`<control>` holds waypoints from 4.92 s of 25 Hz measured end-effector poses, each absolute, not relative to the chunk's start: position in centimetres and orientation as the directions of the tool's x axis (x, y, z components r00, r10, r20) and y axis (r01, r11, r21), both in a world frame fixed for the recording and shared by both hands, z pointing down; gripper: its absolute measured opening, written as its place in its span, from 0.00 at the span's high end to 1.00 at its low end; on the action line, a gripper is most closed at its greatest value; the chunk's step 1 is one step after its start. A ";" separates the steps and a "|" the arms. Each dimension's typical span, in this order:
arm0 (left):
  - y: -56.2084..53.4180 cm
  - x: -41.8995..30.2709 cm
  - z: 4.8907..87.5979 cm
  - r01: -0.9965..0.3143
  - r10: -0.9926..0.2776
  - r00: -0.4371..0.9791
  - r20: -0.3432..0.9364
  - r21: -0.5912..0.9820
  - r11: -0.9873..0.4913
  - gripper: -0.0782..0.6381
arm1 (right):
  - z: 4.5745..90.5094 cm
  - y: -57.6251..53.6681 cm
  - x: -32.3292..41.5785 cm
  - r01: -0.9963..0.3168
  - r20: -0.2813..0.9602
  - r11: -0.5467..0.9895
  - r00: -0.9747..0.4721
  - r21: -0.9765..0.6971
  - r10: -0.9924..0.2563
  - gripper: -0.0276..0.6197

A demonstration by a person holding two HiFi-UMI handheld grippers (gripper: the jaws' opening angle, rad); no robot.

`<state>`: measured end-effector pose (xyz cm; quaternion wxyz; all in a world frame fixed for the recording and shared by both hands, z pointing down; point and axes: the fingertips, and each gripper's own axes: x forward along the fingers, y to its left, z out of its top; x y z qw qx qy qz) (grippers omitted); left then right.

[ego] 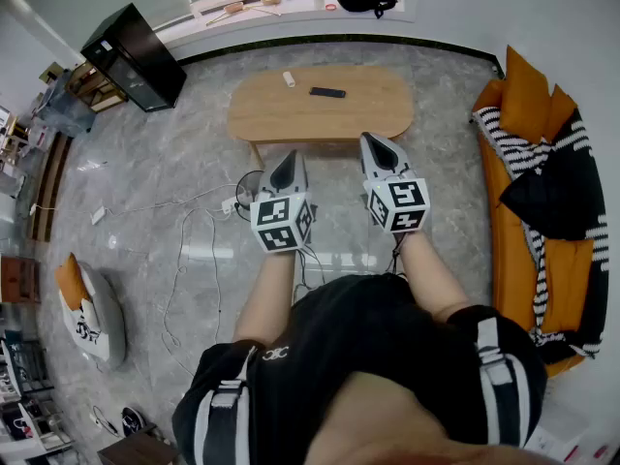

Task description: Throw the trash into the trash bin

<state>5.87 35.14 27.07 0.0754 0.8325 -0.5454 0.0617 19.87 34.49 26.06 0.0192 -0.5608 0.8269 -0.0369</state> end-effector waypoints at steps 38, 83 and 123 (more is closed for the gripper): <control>23.9 11.9 28.2 -0.920 -0.908 0.390 0.154 0.029 -0.391 0.87 | 27.3 23.3 26.9 -0.942 -0.032 0.333 -0.332 -0.044 -0.943 0.94; -16.6 3.0 32.8 -0.955 -0.917 0.296 0.267 0.111 -0.276 0.87 | 31.7 -18.8 17.4 -0.872 0.124 0.490 -0.487 -0.006 -0.865 0.94; -24.2 4.2 65.9 -0.948 -0.713 0.028 0.701 0.246 0.204 0.87 | 79.9 -33.4 13.6 -0.403 0.880 0.915 -0.439 -0.015 -0.179 0.72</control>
